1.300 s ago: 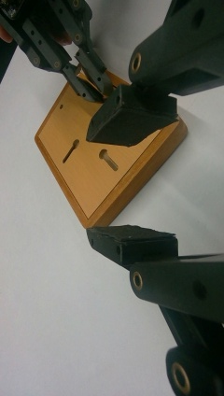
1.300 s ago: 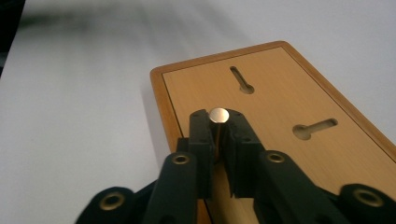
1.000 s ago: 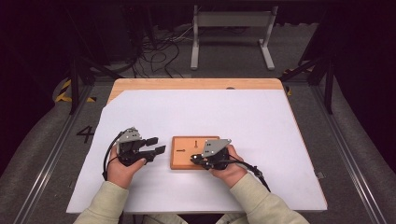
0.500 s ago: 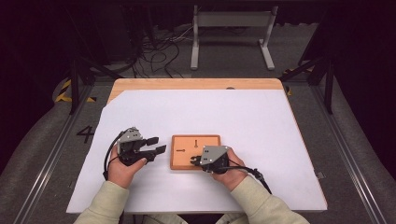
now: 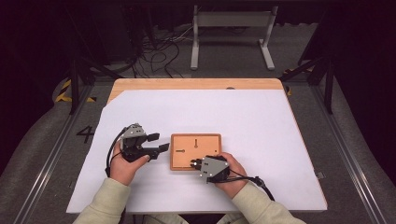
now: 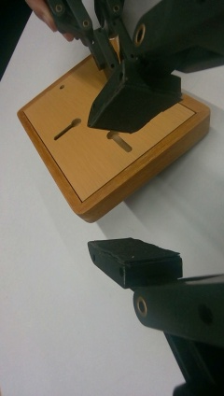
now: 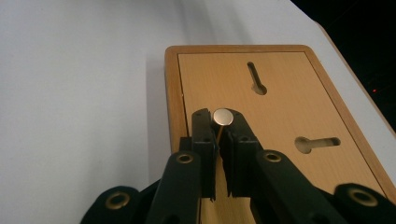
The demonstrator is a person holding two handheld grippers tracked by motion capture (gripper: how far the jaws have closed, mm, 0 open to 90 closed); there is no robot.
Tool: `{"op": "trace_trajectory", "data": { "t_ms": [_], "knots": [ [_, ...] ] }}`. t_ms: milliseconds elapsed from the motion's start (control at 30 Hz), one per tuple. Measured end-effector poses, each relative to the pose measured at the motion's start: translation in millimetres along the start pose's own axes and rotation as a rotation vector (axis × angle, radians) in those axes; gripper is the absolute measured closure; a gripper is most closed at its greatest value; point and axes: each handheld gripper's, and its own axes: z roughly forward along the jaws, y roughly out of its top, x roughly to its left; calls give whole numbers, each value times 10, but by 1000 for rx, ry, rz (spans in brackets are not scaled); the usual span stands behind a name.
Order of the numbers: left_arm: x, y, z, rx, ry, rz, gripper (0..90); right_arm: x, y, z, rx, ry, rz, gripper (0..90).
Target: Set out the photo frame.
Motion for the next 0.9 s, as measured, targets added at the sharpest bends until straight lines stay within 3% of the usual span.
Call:
{"op": "trace_trajectory", "data": {
  "t_ms": [267, 400, 633, 900],
  "knots": [
    [-20, 86, 144, 30, -47, -15, 303, 89, 9, -23, 5, -35, -70, 847],
    [-20, 124, 213, 50, -60, -32, 301, 108, 4, -27, 2, -42, -65, 848],
    [-18, 192, 377, 86, -100, -21, 255, 131, 8, -29, 2, -51, -64, 848],
    [22, 211, 470, 93, -116, -42, 235, 132, 10, -29, 3, -52, -69, 848]
  ]
}}
